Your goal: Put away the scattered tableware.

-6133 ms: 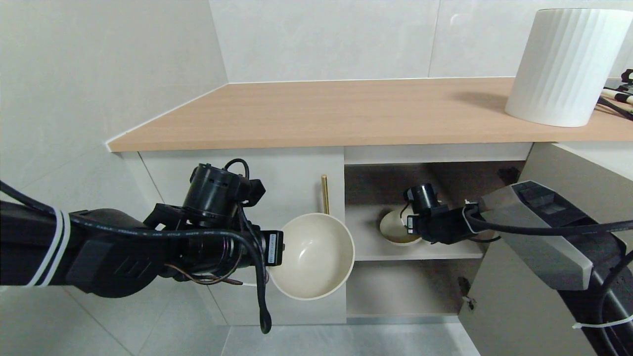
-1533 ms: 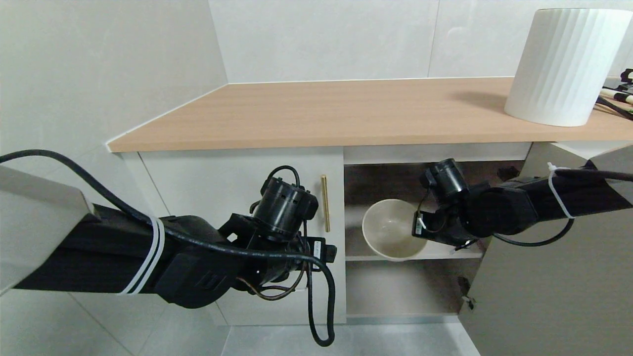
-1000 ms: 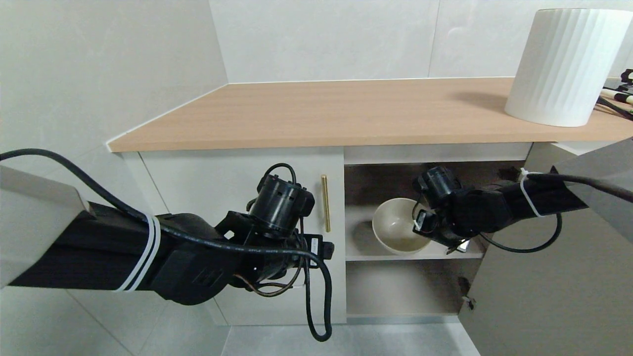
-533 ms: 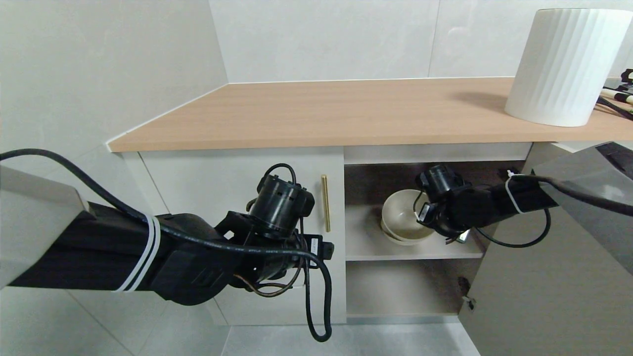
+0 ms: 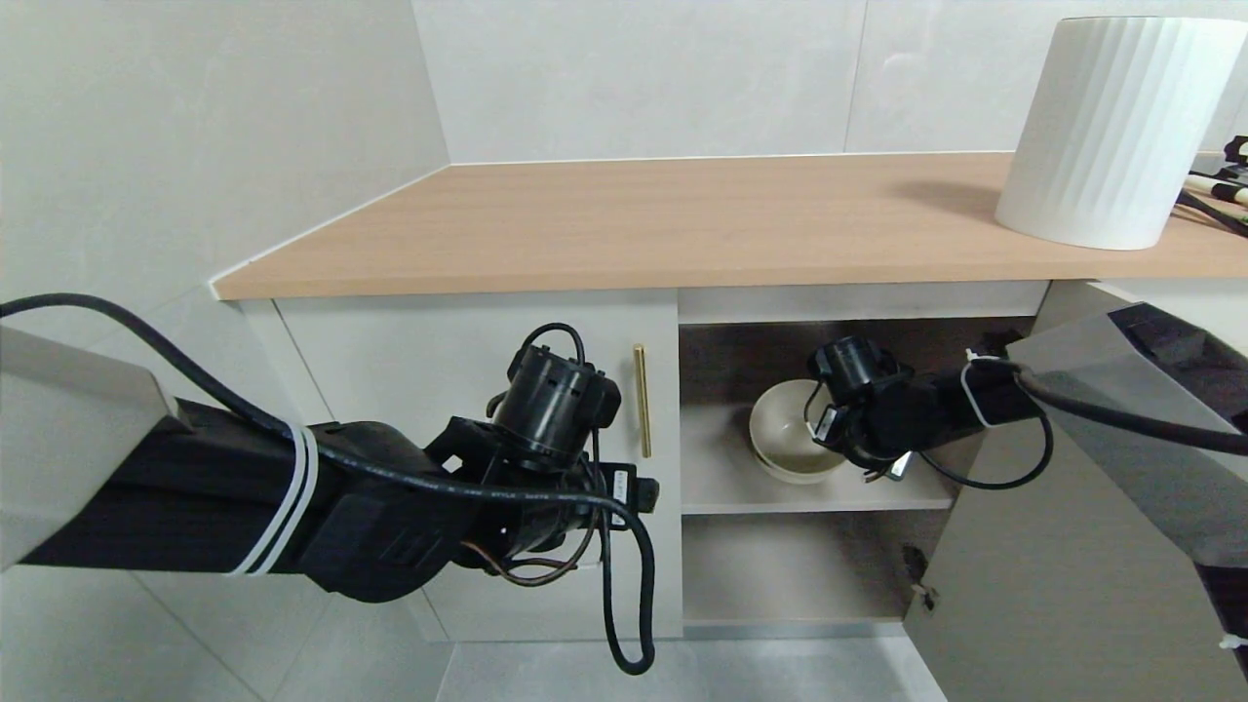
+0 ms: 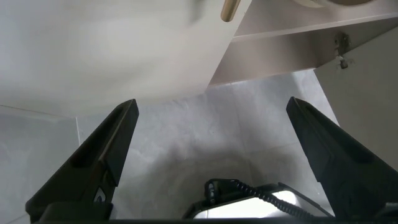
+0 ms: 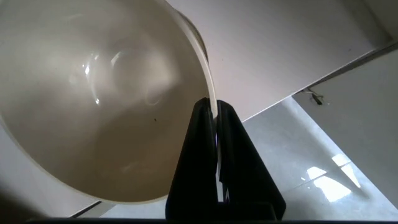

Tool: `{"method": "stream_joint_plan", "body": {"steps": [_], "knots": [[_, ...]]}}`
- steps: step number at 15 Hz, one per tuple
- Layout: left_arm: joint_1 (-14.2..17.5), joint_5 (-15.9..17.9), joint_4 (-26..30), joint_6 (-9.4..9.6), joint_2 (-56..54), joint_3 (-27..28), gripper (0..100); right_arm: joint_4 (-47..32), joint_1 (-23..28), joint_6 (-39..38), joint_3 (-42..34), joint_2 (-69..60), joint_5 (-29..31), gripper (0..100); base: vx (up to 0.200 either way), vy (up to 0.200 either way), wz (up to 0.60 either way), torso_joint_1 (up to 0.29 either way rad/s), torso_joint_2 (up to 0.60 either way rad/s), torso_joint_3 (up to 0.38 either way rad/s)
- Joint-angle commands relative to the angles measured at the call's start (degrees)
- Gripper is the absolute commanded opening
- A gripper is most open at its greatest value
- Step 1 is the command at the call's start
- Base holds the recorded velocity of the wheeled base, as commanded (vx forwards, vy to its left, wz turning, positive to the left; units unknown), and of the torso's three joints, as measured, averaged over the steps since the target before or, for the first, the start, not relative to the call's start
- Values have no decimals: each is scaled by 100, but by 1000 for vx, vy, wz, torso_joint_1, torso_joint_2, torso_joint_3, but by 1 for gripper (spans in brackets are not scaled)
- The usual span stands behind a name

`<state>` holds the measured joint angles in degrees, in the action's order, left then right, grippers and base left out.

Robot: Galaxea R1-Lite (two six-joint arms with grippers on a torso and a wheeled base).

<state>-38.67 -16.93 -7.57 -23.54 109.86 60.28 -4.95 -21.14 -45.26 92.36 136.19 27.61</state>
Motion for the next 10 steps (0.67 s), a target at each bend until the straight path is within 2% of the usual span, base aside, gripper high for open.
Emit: {"method": "stream_joint_plan", "body": {"steps": [1, 10], "knots": [[0, -3, 1, -1, 9, 1, 100, -6, 22, 0, 134, 144, -1, 0, 0, 0, 0, 0, 0, 0], [0, -3, -8, -1, 18, 1, 100, -6, 110, 26, 380, 320, -1, 0, 0, 0, 0, 0, 0, 0]]}}
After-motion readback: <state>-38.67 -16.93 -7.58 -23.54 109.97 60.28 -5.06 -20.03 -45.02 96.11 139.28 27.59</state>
